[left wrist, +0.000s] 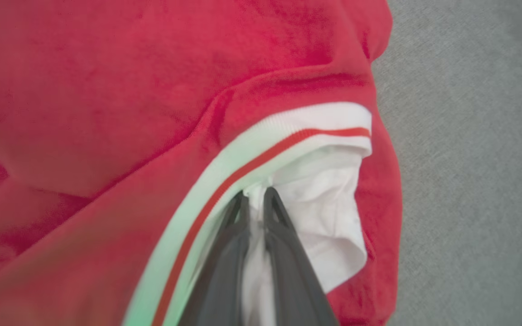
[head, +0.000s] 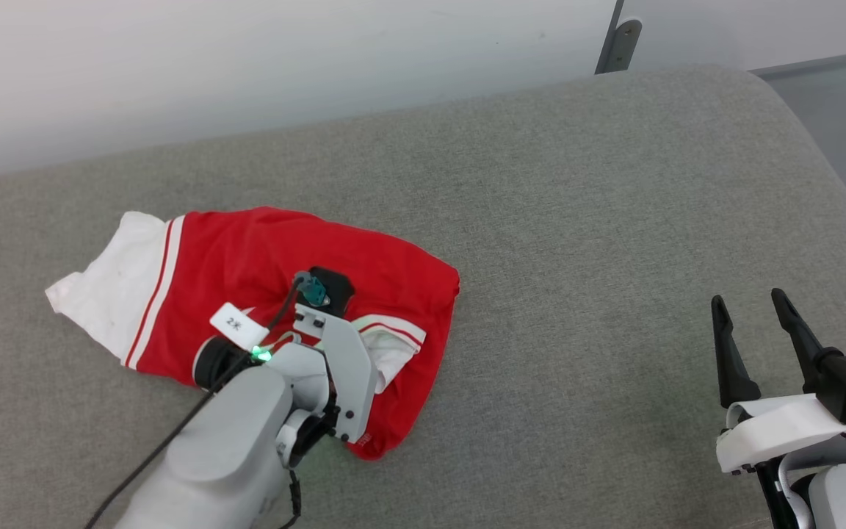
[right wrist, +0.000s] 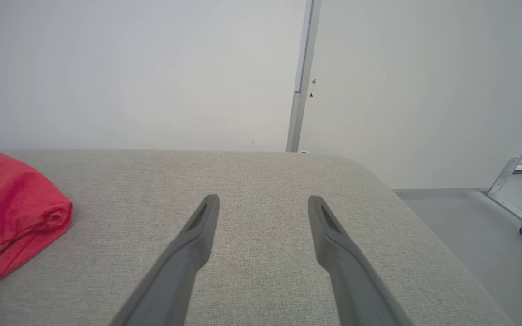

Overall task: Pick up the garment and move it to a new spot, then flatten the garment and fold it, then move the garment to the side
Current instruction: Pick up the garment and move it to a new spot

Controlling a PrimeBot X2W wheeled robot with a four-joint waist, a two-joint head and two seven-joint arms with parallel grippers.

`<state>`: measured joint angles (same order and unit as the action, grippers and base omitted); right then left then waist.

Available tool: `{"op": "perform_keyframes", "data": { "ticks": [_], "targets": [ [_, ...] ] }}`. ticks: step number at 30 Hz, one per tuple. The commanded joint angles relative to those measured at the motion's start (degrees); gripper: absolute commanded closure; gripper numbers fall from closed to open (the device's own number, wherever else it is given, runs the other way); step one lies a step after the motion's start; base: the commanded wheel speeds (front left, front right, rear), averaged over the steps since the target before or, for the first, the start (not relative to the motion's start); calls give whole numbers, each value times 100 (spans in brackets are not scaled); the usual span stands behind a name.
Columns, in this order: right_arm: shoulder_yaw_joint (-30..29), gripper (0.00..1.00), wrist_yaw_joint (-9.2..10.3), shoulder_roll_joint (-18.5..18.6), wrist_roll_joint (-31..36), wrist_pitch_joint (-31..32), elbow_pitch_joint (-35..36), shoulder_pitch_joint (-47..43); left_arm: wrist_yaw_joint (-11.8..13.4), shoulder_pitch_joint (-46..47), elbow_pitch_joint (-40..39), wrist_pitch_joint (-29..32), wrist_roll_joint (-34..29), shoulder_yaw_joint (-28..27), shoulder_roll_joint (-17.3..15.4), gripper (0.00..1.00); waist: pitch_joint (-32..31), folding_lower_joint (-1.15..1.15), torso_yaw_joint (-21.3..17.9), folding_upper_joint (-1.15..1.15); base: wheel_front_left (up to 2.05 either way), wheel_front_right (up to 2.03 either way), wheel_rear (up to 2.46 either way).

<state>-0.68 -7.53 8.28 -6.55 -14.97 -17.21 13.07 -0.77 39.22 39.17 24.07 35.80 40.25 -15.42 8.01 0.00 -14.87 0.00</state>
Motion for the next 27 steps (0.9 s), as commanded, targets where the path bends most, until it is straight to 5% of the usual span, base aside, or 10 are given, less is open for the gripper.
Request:
{"op": "perform_keyframes", "data": {
  "ticks": [1,7,8,9,10,11,27],
  "targets": [
    [36,0,8,4,-35,-30,-18,37,-56,36,239,-38,38,16,95,100,-10,0,-7,0,0,0,0],
    [103,0,8,4,-62,-31,-20,42,-237,129,1040,-263,97,73,361,100,-44,0,-7,0,0,0,0],
    [113,0,8,7,-65,-31,-20,39,-254,153,1134,-322,127,58,401,81,-54,0,-3,0,0,0,0],
    [116,0,8,13,-58,-31,-25,37,-288,195,1199,-369,120,62,424,51,-68,0,5,0,0,0,0],
    [116,0,8,20,-62,-31,-28,30,-325,238,1266,-420,146,54,458,4,-89,0,20,0,0,0,0],
    [116,0,8,32,-73,-31,-33,18,-350,281,1311,-463,167,46,487,0,-114,0,40,0,0,0,0],
    [136,0,8,167,-68,-32,-106,-266,-638,206,966,-1199,516,-41,260,0,-792,0,414,0,0,0,0]
  ]
}}
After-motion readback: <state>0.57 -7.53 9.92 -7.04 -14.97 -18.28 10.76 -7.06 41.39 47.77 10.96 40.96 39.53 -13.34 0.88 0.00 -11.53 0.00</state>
